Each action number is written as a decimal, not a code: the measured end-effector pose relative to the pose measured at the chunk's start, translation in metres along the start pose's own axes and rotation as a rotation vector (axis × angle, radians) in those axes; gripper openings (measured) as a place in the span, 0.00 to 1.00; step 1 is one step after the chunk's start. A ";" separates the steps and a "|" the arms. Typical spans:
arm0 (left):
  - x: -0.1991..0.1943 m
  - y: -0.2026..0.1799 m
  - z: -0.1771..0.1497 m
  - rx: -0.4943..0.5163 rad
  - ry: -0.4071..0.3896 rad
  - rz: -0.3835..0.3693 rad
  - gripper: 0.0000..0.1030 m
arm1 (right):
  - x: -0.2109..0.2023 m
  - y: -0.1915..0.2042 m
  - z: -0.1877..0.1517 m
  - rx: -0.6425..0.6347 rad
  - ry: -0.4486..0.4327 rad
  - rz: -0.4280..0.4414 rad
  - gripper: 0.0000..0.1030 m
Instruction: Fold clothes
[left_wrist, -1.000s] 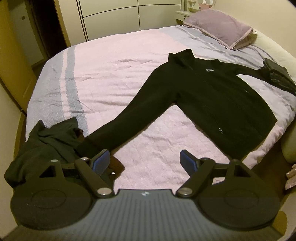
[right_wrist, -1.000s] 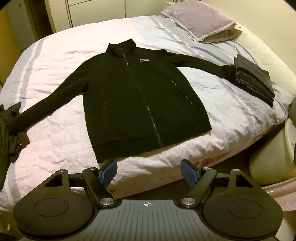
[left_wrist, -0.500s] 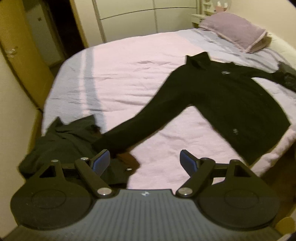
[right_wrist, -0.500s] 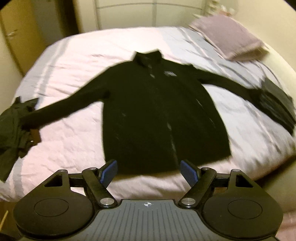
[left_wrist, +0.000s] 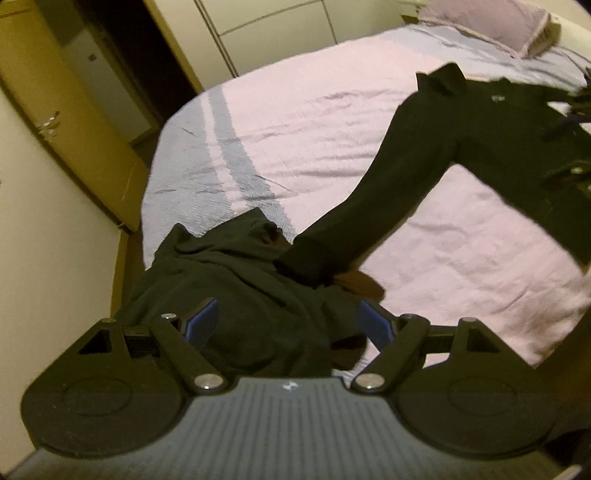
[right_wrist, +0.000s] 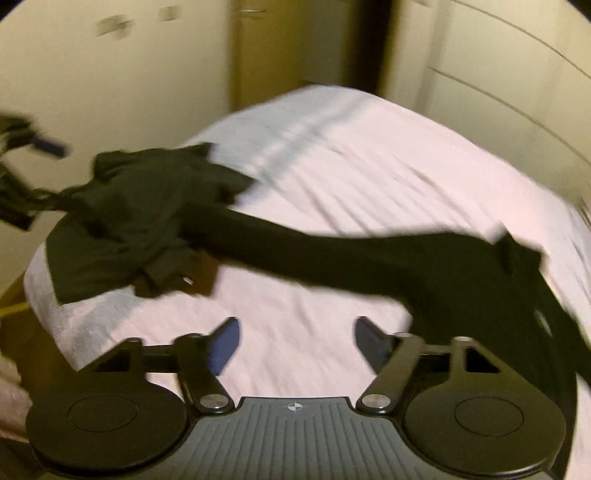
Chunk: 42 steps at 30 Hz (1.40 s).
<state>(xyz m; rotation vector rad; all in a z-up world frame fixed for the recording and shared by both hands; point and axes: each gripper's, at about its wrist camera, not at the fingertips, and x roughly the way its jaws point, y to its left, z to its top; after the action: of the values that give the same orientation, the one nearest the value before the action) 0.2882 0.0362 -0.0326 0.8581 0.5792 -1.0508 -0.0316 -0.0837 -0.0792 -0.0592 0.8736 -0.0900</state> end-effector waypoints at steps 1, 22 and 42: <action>0.010 0.005 0.001 0.007 0.002 -0.011 0.78 | 0.016 0.013 0.011 -0.044 0.000 0.009 0.52; 0.140 0.100 -0.042 -0.201 0.161 -0.056 0.78 | 0.295 0.148 0.073 -0.751 0.008 0.055 0.13; 0.155 -0.078 0.122 0.013 -0.008 -0.225 0.77 | 0.041 -0.405 -0.059 1.086 -0.609 -0.324 0.09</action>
<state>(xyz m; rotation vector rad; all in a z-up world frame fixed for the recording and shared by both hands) 0.2812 -0.1617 -0.1093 0.8130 0.6736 -1.2622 -0.0734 -0.4918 -0.1124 0.7558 0.1156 -0.7947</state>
